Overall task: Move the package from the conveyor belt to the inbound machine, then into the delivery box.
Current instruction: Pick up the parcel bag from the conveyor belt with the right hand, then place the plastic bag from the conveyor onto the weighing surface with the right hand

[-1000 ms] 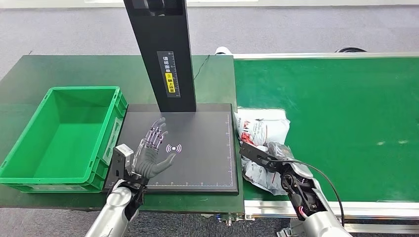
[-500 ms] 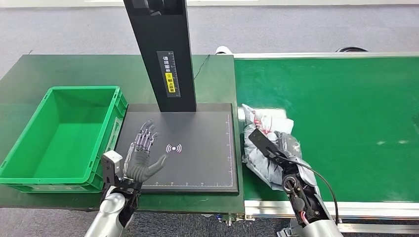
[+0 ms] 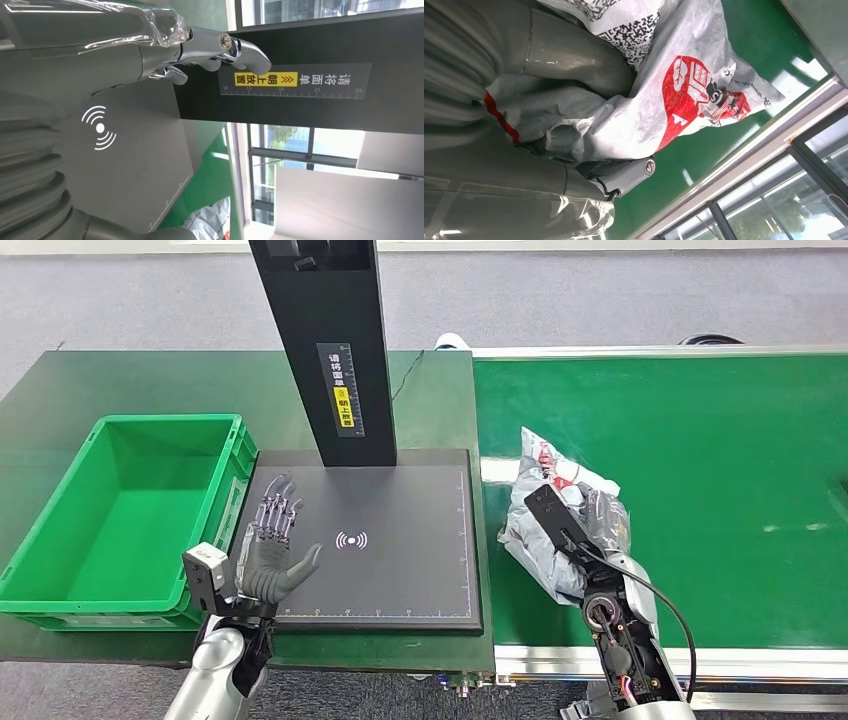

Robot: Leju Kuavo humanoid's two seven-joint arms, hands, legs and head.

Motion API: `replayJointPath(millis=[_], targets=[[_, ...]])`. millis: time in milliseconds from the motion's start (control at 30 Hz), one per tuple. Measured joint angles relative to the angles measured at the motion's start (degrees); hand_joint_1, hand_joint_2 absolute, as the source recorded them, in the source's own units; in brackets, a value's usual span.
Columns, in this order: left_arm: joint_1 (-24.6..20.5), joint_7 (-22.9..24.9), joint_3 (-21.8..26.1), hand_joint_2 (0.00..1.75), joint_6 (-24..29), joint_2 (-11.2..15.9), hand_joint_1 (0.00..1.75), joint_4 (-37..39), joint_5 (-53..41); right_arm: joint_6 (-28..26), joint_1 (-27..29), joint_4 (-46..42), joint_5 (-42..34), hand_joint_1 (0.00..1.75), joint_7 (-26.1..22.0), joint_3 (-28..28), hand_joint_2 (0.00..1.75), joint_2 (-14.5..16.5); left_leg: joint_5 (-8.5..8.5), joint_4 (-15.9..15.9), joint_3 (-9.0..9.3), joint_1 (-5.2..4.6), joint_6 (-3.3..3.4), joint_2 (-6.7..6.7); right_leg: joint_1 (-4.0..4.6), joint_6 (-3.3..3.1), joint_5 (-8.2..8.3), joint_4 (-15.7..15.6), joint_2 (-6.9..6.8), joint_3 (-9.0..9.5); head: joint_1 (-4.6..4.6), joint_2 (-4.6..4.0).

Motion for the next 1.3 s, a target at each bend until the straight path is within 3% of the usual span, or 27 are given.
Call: replayJointPath(millis=[200, 400, 667, 1033, 1300], targets=[[-0.01, -0.18, 0.09, 1.75, 0.21, -0.02, 0.00, -0.04, 0.35, -0.97, 0.25, -0.54, -0.02, 1.75, -0.65, -0.06, 1.75, 0.06, 0.00, 0.00, 0.00, 0.00, 0.00, 0.00, 0.00, 0.00, 0.00, 0.00, 0.00, 0.00, 0.01, 0.00], [-0.42, -0.49, 0.14, 1.75, 0.96, -0.13, 0.00, -0.49, 1.79, -7.15, 0.35, -2.26, -1.19, 1.75, -4.40, -0.35, 1.75, 0.11, 0.00, 0.00, 0.00, 0.00, 0.00, 0.00, 0.00, 0.00, 0.00, 0.00, 0.00, -0.01, -0.01, 0.00], [-0.79, -1.41, -0.31, 1.75, 1.46, -0.18, 0.00, -0.49, 2.92, -14.37, 2.50, -8.29, -3.48, 1.75, -13.57, -0.61, 1.75, 0.21, -0.01, 0.00, -0.02, 0.00, 0.00, 0.02, 0.00, 0.00, 0.00, 0.00, 0.01, -0.03, 0.00, 0.00], [-1.07, -2.76, -0.57, 1.75, 2.59, -0.19, 0.00, -0.49, 2.96, -14.19, 3.40, -11.40, -2.69, 1.75, -16.12, 0.36, 1.75, 0.20, 0.00, 0.00, -0.03, 0.00, 0.00, 0.02, 0.00, 0.00, 0.00, 0.00, 0.01, -0.01, 0.01, 0.00], [-2.63, -4.70, -1.86, 1.75, 4.04, -0.13, 0.00, -0.40, 4.37, -8.57, -1.29, -8.28, 7.32, 1.75, -19.68, 12.59, 1.75, -0.08, 0.02, -0.01, -0.04, 0.02, 0.00, 0.02, 0.03, -0.01, 0.01, 0.01, 0.02, -0.03, -0.01, 0.00]])
